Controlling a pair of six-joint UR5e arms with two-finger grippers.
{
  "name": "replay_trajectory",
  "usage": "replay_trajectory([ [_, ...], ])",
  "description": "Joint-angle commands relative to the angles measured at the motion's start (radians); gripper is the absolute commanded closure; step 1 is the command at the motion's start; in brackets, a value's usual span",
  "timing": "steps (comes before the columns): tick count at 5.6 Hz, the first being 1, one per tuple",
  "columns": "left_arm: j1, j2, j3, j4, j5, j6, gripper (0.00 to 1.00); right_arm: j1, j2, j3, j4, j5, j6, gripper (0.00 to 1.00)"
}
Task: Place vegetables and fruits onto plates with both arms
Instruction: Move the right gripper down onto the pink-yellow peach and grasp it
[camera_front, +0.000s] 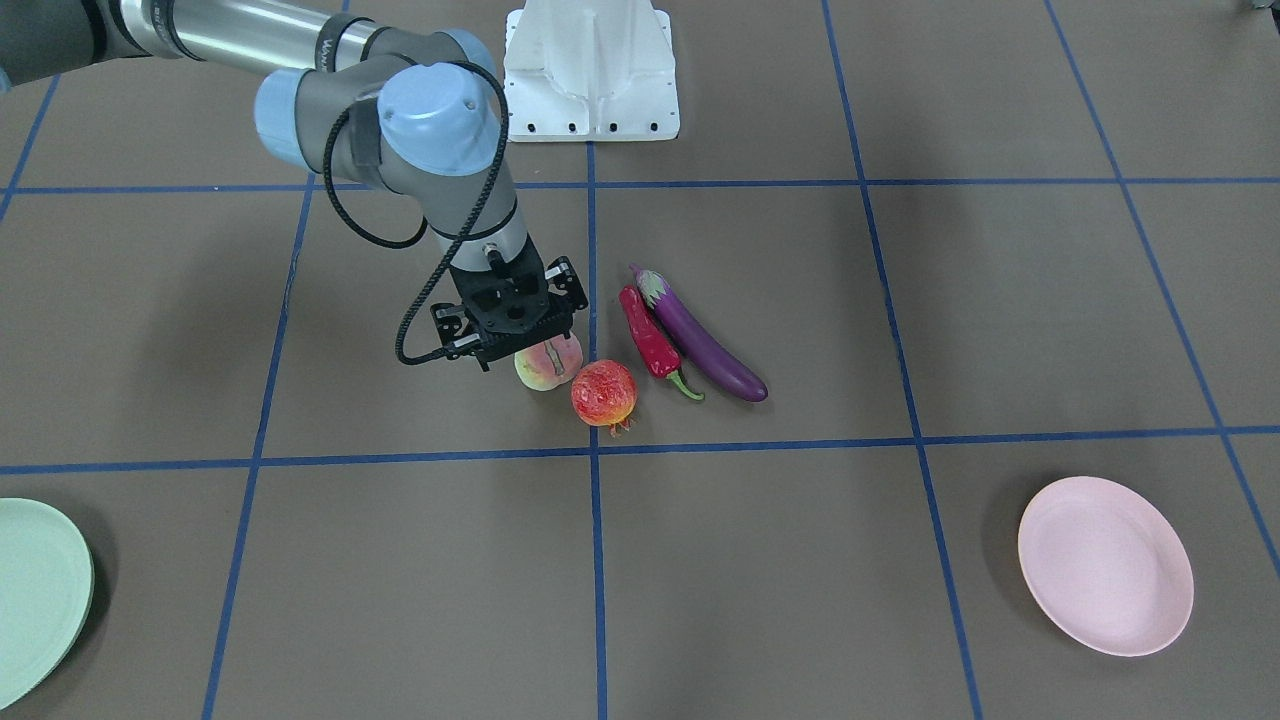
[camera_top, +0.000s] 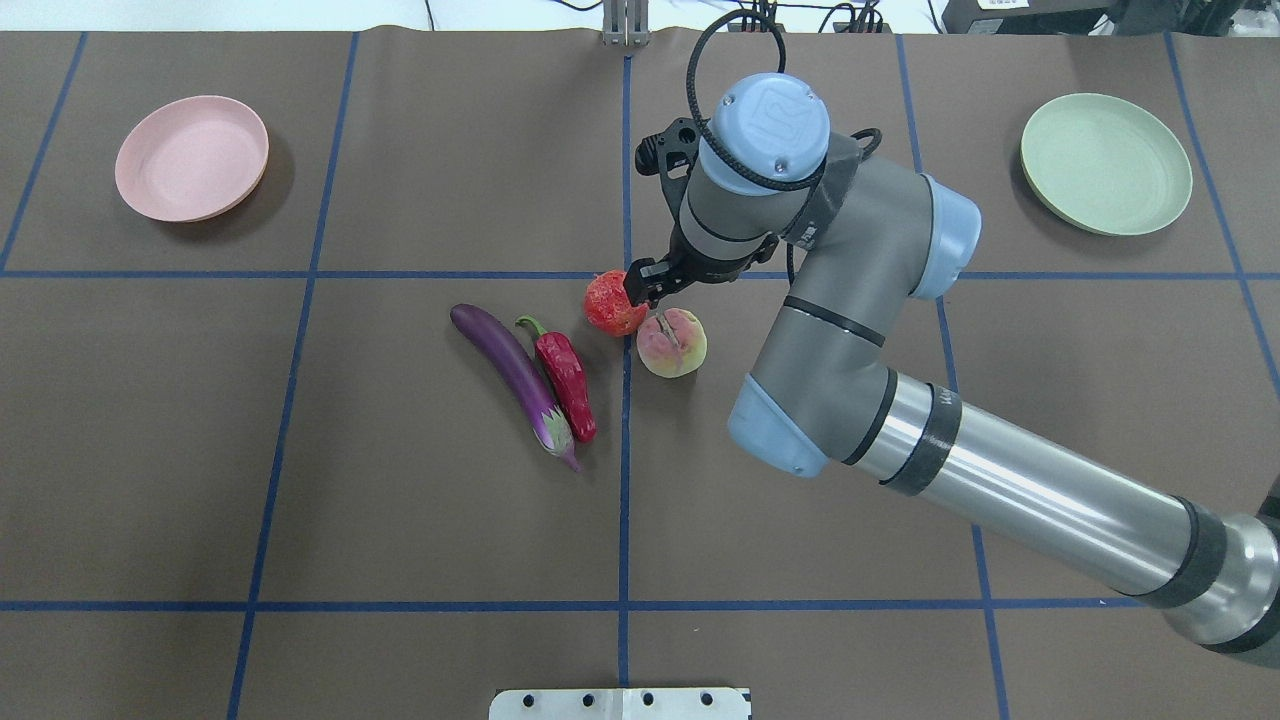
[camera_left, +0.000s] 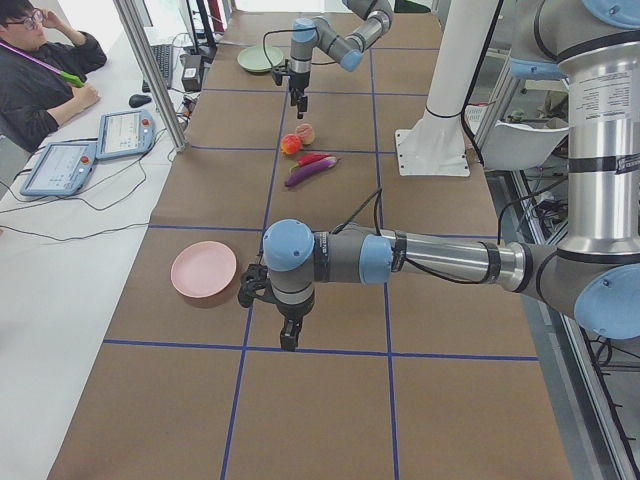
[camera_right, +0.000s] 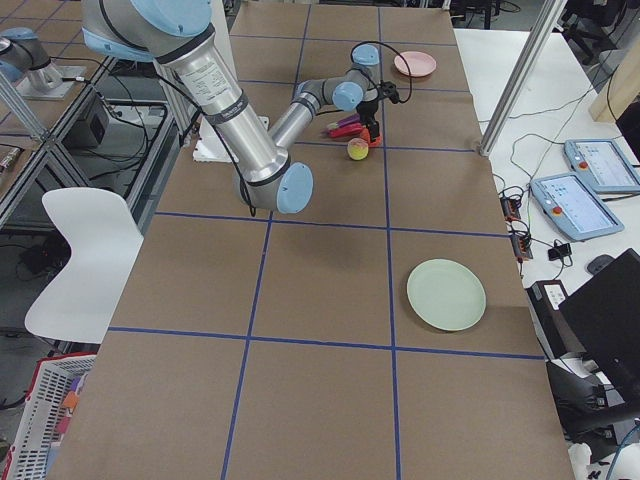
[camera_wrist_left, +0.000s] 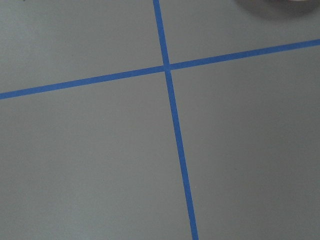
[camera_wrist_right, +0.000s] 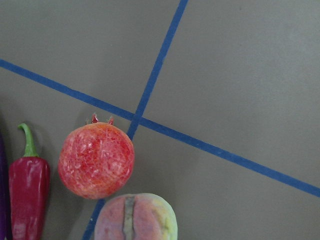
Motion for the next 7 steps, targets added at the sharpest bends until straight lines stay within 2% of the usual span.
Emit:
replay_trajectory([
  [1, 0.000, 0.000, 0.000, 0.001, 0.000, -0.001, 0.00, -0.062, 0.028, -0.042, -0.033, -0.073, 0.009, 0.02],
  [2, 0.000, 0.000, 0.000, 0.001, 0.000, -0.001, 0.00, -0.079, 0.034, -0.075, -0.033, -0.109, 0.007, 0.02],
  [5, 0.000, 0.000, -0.001, 0.000, 0.000, -0.001, 0.00, -0.102, 0.030, -0.111, -0.031, -0.137, -0.009, 0.02],
  [6, 0.000, 0.000, -0.001, 0.000, 0.000, 0.001, 0.00, -0.103, 0.030, -0.117, -0.034, -0.126, -0.009, 0.36],
  [7, 0.000, 0.000, -0.003, 0.000, 0.000, 0.002, 0.00, -0.090, 0.027, -0.105, -0.028, -0.089, 0.007, 0.99],
])
